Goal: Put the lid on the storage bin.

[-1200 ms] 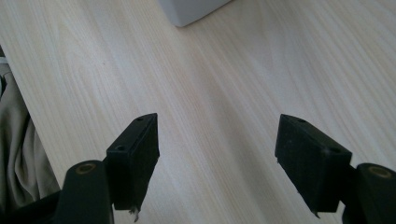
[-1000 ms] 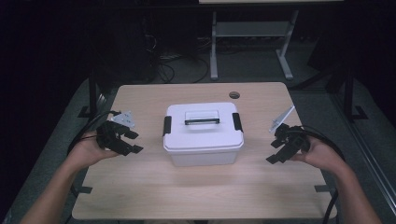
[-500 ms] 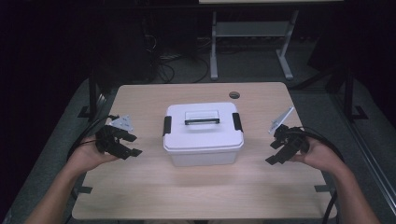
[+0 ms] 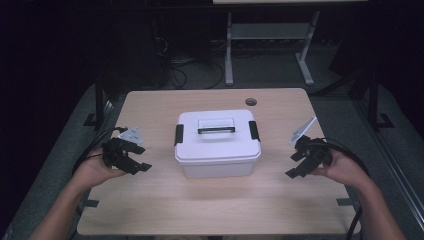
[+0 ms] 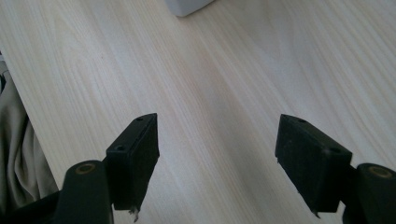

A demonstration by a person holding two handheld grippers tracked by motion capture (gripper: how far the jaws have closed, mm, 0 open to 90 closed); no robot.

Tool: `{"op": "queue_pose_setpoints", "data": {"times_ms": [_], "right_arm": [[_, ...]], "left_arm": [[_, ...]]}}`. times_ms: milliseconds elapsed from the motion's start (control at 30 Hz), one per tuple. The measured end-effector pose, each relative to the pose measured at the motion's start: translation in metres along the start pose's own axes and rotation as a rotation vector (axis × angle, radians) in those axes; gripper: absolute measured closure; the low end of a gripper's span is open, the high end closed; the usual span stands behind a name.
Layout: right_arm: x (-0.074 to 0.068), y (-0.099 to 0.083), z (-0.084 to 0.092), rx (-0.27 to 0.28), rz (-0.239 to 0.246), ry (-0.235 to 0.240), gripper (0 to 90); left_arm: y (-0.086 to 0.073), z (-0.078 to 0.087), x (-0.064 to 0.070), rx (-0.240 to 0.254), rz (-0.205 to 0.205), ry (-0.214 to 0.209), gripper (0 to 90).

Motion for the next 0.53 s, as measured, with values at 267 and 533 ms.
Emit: {"op": "queue_pose_setpoints", "data": {"times_ms": [267,533], "right_arm": [[-0.0001,-0.0049,-0.0019,0.001,-0.014,0.002,29.4],[-0.0005,-0.0071,-0.0033,0.001,-0.01,0.002,29.2]], "left_arm": [[-0.0013,-0.0011,0.0,0.003,0.005,0.006,29.3],[-0.0035,-0.0031,0.0002,-0.005,0.006,0.004,29.6]]}}
Point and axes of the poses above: each handheld gripper's, and its own axes: z roughly backward along the jaws, y roughly out of its top, x roughly to its right, the point moved 8 cm from there along -z, roughly forward along the jaws, and after that the axes turned 1 degree about z, right-handed, at the moved point
